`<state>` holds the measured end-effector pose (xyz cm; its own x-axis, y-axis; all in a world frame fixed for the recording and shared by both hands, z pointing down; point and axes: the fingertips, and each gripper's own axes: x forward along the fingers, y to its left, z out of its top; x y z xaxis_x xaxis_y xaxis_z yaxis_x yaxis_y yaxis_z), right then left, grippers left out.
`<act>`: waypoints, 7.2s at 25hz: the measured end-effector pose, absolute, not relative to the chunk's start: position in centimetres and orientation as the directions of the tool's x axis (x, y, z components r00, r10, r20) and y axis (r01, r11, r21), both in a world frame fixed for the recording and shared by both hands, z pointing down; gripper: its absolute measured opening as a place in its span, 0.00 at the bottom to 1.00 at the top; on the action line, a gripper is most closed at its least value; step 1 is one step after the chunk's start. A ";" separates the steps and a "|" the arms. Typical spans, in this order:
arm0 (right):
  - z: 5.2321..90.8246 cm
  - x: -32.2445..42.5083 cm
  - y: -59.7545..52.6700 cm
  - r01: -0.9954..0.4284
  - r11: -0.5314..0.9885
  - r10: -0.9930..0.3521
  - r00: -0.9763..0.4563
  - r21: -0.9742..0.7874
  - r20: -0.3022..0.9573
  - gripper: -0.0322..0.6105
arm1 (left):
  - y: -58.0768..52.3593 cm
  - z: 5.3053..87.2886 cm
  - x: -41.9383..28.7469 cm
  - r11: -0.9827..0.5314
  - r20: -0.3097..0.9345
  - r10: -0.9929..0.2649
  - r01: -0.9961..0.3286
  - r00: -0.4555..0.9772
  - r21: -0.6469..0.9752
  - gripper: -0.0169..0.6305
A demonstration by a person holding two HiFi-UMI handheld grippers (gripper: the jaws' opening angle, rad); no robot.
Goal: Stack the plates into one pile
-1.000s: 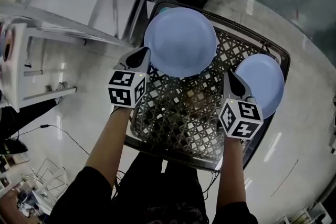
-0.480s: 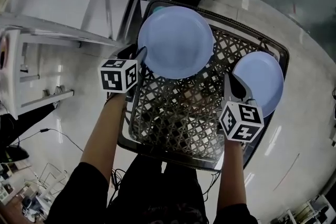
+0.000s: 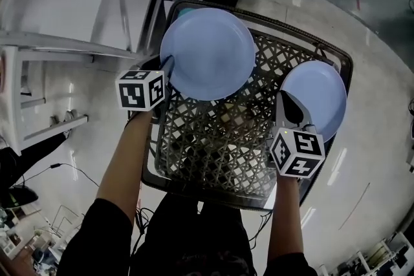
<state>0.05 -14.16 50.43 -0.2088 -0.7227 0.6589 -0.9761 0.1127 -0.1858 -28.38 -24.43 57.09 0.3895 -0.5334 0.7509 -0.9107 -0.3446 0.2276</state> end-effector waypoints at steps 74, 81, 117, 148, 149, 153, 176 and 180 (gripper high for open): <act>47.5 17.0 1.5 -0.937 -0.276 -0.768 0.082 -0.213 0.635 0.06 | -20.6 44.6 -3.7 -0.612 0.544 -0.452 -0.689 0.707 0.388 0.06; 46.9 19.1 4.9 -0.907 -0.372 -0.744 0.163 -0.198 0.648 0.06 | -18.8 45.3 1.0 -0.674 0.559 -0.350 -0.616 0.752 0.407 0.06; 49.8 21.1 6.3 -0.888 -0.414 -0.705 0.174 -0.201 0.687 0.06 | -18.1 50.6 4.9 -0.781 0.690 -0.277 -0.575 0.668 0.243 0.09; 49.2 20.5 4.5 -0.882 -0.392 -0.745 0.137 -0.262 0.653 0.06 | -18.3 48.8 3.6 -0.802 0.626 -0.346 -0.566 0.699 0.189 0.02; 49.1 20.4 4.3 -0.882 -0.389 -0.749 0.136 -0.265 0.648 0.06 | -18.3 48.8 3.4 -0.798 0.621 -0.349 -0.570 0.702 0.196 0.02; 48.9 20.0 3.7 -0.890 -0.375 -0.757 0.133 -0.260 0.639 0.06 | -18.3 48.6 2.8 -0.800 0.617 -0.363 -0.573 0.698 0.177 0.02; 40.1 17.5 2.5 -0.933 -0.284 -0.852 0.140 -0.221 0.504 0.06 | -15.6 40.1 -1.2 -0.776 0.491 -0.483 -0.614 0.725 0.144 0.02; 37.8 16.7 2.7 -0.941 -0.267 -0.870 0.143 -0.208 0.471 0.06 | -15.1 37.8 -1.8 -0.775 0.462 -0.501 -0.617 0.732 0.137 0.02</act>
<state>16.73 2.66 37.76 0.1426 -0.8704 0.4712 -0.9412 -0.2666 -0.2075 -1.85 -15.06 37.77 0.7321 -0.5006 0.4620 -0.6167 -0.7752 0.1372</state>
